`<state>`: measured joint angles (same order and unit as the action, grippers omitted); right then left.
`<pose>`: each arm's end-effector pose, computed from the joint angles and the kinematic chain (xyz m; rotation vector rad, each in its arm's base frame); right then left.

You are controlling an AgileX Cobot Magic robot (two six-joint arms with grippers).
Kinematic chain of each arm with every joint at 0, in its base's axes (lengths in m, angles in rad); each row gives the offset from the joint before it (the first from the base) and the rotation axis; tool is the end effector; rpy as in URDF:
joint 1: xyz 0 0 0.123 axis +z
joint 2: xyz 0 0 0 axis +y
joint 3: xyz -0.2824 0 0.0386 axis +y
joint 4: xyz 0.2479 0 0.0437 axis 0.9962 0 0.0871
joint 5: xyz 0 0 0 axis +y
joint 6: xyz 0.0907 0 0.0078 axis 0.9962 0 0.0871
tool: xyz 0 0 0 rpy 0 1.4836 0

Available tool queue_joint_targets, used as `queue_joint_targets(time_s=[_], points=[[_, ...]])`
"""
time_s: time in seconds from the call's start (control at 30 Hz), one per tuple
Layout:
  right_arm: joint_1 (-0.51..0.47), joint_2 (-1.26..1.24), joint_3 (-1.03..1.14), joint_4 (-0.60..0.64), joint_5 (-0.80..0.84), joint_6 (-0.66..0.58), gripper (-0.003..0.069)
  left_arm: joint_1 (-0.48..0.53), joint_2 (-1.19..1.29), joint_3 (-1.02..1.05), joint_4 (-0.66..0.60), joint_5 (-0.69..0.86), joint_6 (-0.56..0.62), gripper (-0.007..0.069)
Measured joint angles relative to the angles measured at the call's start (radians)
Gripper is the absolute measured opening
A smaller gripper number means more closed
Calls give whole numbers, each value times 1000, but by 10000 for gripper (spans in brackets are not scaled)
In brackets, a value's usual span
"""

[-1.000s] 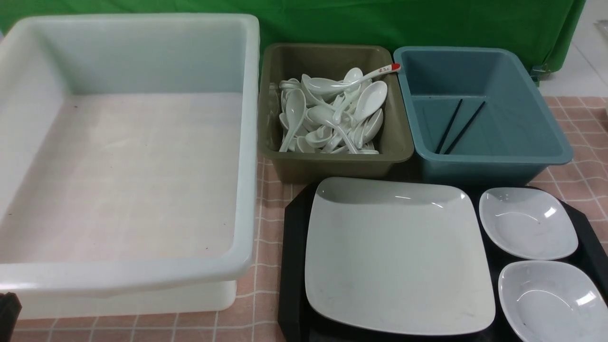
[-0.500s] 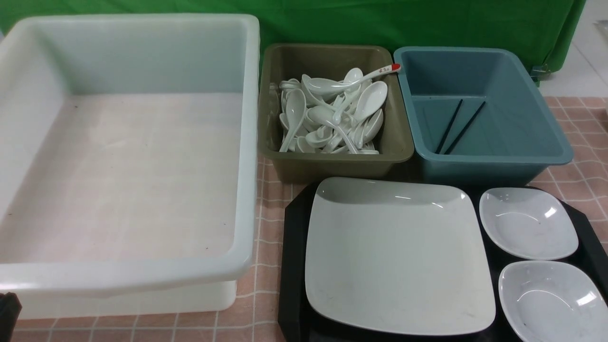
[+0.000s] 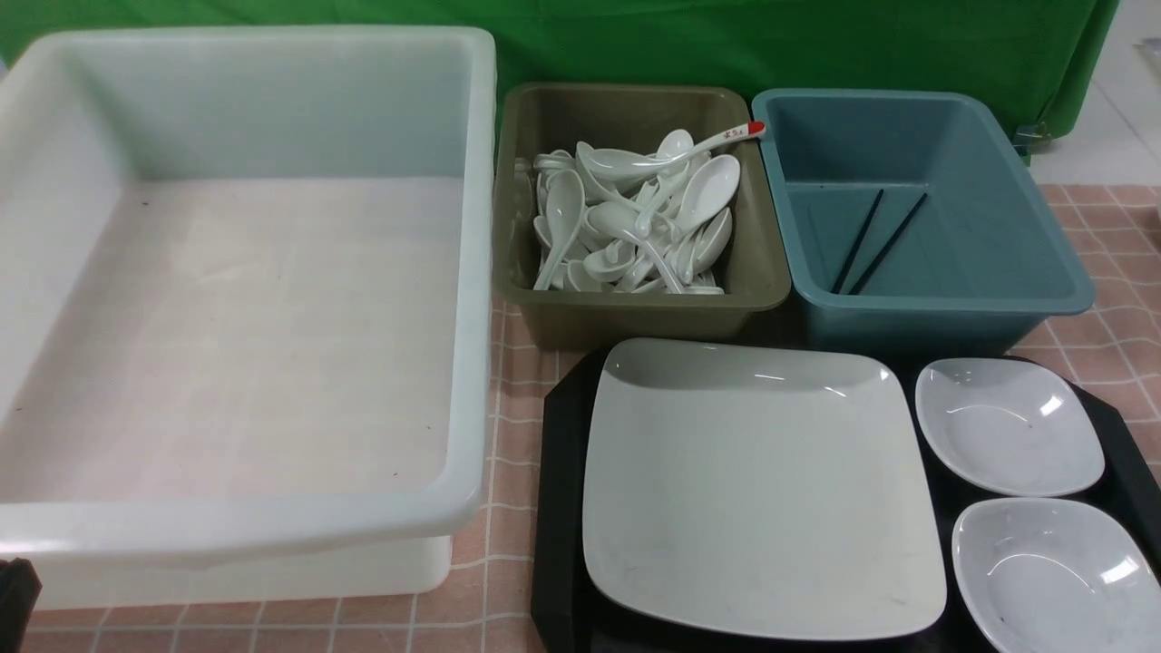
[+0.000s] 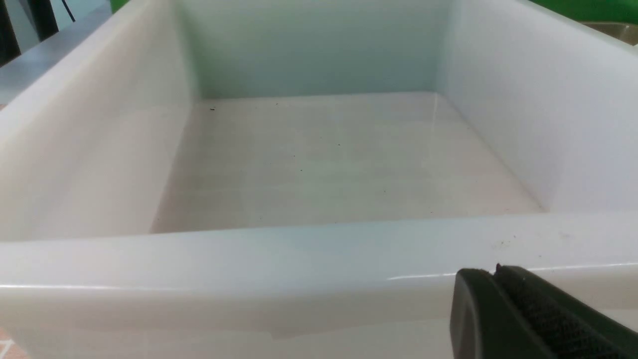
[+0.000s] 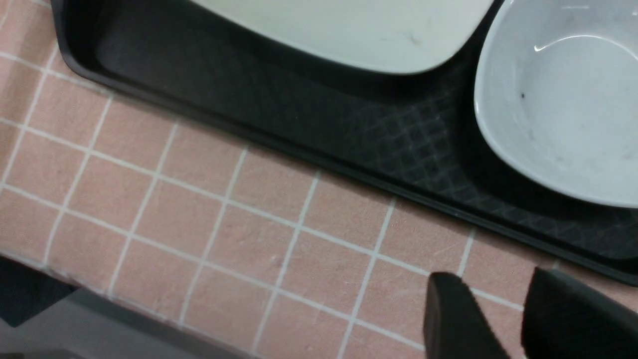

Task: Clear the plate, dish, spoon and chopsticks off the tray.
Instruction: Use the right arm to grab a small plate from the dinner plate

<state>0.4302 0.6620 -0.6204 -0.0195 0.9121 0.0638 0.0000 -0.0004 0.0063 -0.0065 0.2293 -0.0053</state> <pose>0.1000 0.0443 0.2909 -0.4533 2.4045 0.1963 0.0558 -0.0001 0.1902 -0.0089 1.7188 -0.0099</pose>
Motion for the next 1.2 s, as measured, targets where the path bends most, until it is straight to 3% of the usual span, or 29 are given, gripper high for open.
queue_joint_targets(time_s=[0.3,0.43,0.63,0.97,1.2], points=[[0,0,0,13,-6,-23,314,0,0,0,0,0,0,5],[0,53,0,19,-80,-187,451,0,0,0,0,0,-1,5],[0,245,-6,19,-123,-238,573,0,0,0,0,0,-1,5],[0,586,-131,6,-103,-236,582,0,0,0,0,0,-1,5],[0,794,-157,-173,-83,-104,583,0,0,0,0,0,-1,5]])
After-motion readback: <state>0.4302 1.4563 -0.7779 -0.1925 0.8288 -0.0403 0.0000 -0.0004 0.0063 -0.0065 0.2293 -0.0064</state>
